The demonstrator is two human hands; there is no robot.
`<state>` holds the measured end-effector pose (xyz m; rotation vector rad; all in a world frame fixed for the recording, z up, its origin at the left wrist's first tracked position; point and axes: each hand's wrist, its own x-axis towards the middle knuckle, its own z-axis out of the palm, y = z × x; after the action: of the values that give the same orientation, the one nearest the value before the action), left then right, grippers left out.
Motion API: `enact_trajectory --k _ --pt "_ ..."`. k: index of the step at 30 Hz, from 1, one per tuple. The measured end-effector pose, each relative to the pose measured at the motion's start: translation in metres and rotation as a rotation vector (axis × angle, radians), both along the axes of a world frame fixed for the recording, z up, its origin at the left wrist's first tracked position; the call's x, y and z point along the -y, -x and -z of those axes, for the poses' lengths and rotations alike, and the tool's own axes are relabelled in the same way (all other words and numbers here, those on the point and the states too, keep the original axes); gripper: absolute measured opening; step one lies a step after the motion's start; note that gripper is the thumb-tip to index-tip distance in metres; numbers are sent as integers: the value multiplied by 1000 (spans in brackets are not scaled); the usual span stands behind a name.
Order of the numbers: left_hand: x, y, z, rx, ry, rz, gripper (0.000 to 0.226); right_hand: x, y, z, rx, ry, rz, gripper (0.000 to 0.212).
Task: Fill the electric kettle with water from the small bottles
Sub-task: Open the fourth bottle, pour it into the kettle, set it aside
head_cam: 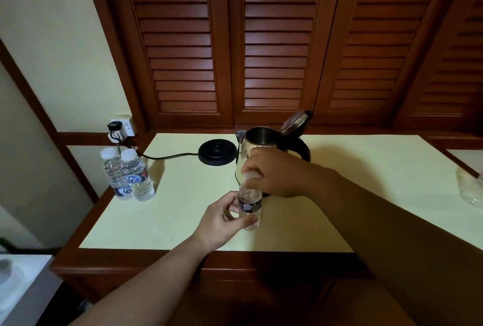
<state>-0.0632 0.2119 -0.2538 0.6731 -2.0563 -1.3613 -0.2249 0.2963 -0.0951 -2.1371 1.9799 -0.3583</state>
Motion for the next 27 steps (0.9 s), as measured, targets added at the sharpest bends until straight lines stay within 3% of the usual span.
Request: enact_trajectory --k 7,11,16,20,27 --pt "-4 0 3 1 39 -59 31 -23 44 5 156 35 153 29" --pt "-6 0 4 -25 20 -78 31 -42 69 52 144 -44 299 20" --pt "-9 2 5 -12 58 -129 34 -55 73 102 149 -59 395 37" --pt "-10 3 3 28 140 -233 47 -57 70 130 115 -59 439 36" --pt "-14 10 -10 -5 96 -238 70 -57 75 150 127 45 553 48"
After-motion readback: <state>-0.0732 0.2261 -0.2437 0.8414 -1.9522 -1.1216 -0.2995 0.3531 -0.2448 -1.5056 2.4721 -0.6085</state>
